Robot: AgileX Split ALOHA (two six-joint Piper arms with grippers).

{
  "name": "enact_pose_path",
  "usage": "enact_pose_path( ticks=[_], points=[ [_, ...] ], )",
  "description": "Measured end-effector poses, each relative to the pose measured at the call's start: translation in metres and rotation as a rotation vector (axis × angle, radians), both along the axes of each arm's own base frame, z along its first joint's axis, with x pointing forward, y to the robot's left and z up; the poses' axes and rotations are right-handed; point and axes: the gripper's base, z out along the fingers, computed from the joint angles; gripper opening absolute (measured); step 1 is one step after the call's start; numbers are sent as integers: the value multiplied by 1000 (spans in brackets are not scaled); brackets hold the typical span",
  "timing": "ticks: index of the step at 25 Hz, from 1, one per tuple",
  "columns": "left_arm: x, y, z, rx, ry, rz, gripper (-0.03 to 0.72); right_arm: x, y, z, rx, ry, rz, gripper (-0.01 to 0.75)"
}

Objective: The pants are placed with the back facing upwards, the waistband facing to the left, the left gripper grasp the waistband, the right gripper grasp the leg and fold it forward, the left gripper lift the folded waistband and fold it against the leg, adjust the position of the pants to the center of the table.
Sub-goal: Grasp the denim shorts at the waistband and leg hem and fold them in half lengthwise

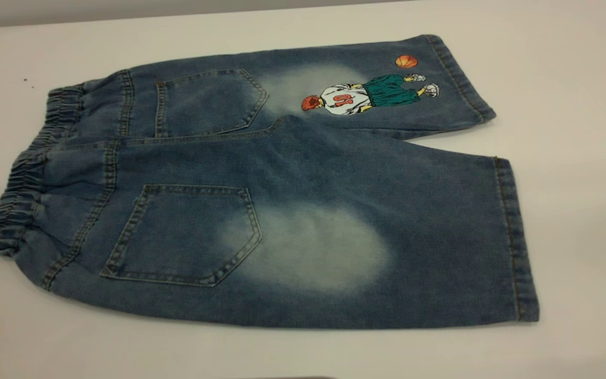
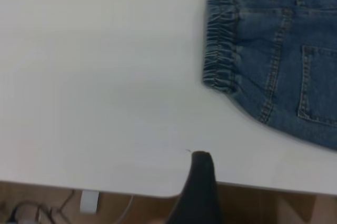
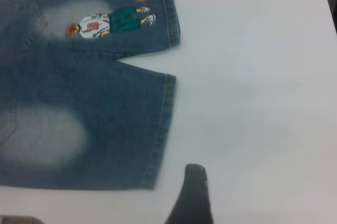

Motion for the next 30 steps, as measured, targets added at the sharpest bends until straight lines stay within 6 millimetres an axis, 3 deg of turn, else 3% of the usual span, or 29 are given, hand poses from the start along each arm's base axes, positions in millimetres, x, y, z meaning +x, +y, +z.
enact_pose_path(
  ticks=[2,5,9,13,21,30],
  points=[
    [30,-2,9,-6,69,4,587,20,0,17,-17,37,18,570],
    [76,-5,4,-5,178,3,587,53,0,33,-24,96,45,570],
    [134,-9,-25,-29,309,24,587,90,3,33,-7,123,93,570],
    [175,-12,-58,-49,386,41,587,110,6,28,10,134,145,570],
    [217,-8,-132,19,580,90,587,124,12,24,12,133,245,570],
    [237,3,-195,30,666,167,587,124,13,24,8,129,251,570]
  ],
)
